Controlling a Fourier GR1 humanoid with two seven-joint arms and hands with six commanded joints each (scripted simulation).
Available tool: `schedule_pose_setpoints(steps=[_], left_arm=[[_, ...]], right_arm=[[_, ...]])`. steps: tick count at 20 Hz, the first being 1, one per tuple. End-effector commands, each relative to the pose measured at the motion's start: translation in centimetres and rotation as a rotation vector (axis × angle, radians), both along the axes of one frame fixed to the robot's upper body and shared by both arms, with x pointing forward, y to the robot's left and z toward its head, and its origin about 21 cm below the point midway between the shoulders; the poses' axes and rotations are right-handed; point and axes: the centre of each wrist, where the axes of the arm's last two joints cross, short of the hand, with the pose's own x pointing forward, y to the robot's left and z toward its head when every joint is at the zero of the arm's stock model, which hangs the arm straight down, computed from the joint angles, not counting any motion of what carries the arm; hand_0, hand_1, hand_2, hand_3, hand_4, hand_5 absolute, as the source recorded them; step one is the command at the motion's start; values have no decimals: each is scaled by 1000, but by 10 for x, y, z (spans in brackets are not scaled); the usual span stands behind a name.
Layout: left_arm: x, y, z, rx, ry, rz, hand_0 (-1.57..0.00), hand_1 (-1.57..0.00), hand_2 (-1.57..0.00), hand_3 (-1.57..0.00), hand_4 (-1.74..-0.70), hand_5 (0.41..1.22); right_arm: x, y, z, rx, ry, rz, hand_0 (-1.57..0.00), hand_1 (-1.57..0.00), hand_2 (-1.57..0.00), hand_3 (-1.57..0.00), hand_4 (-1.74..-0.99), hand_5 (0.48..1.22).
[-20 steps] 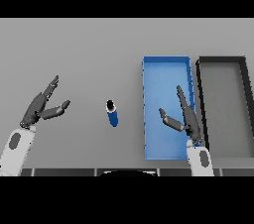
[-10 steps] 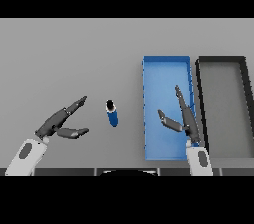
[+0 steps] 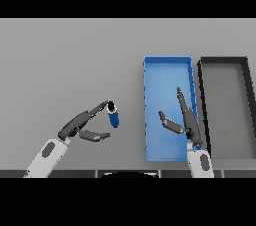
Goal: Pick up the blue pipe and place it into the blue bin.
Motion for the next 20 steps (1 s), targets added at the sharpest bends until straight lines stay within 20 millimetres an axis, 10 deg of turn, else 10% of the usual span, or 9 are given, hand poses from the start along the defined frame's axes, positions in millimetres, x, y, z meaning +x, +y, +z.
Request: schedule_pose_setpoints(steps=[1,14,16,20], left_arm=[[0,-9,-6,-5,9,-9,1,1,1,1,-1195,467],[28,-61,-27,-126,17,-43,1,-40,-110,-43,-1267,585],[27,-68,-28,-141,25,-33,-100,-265,-357,-215,-1317,651],[24,-78,-33,-159,44,-42,-888,-999,-1035,-1009,-1526,988]], right_arm=[[-1,2,-1,5,-2,7,1,1,1,1,-1229,621],[-3,-5,-2,-6,-2,-6,1,1,1,1,-1196,603],[1,-8,-1,0,10,-16,1,1,1,1,-1198,605],[0,-10,-6,2,13,-11,1,1,1,1,-1195,604]])
